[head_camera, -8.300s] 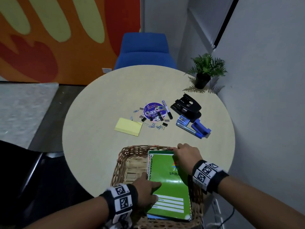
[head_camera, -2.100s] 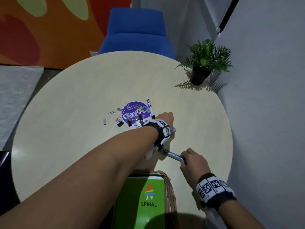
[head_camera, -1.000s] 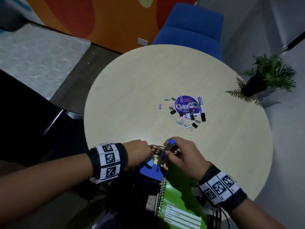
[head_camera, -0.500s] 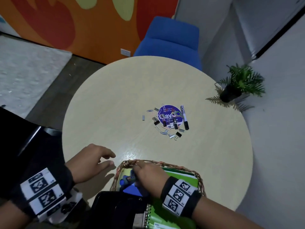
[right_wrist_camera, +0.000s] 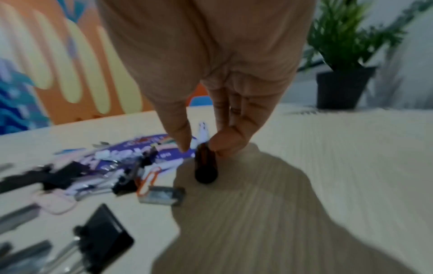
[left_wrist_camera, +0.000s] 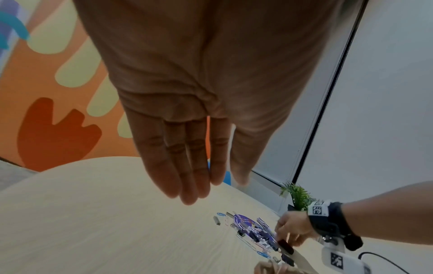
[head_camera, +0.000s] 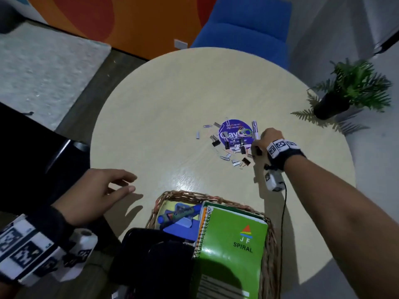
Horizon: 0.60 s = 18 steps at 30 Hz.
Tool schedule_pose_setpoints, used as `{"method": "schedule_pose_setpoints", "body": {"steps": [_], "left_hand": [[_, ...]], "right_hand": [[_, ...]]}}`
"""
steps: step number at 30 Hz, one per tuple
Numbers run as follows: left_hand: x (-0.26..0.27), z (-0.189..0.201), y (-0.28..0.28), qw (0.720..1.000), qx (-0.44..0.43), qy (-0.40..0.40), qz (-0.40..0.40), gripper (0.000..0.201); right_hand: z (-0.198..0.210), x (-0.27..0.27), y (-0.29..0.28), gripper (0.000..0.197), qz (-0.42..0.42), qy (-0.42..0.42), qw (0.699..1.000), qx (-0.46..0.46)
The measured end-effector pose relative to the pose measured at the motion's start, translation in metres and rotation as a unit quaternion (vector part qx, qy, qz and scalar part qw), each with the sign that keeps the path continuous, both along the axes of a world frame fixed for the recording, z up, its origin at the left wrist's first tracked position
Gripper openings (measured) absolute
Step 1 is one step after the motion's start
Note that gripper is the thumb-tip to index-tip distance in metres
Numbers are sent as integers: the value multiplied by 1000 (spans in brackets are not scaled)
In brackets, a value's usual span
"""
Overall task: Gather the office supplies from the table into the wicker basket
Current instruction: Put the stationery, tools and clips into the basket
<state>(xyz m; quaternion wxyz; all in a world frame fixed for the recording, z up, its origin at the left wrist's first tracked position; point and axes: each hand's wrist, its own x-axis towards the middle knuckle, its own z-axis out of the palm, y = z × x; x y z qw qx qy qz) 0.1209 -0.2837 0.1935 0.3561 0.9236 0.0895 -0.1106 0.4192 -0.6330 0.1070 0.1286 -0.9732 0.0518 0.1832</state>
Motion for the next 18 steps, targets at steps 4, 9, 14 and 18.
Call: {"method": "schedule_pose_setpoints", "body": {"steps": [4, 9, 14, 18], "left_hand": [[-12, 2, 1, 1000, 12, 2, 10, 17], [-13, -6, -1, 1000, -19, 8, 22, 15], [6, -31, -8, 998, -54, 40, -21, 11], [35, -47, -22, 988, -89, 86, -91, 15]], "right_hand": [[-31, 15, -6, 43, 17, 10, 1000, -19], [18, -13, -6, 40, 3, -35, 999, 14], [83, -106, -10, 2, 60, -113, 959, 253], [107, -235, 26, 2, 223, 30, 915, 335]]}}
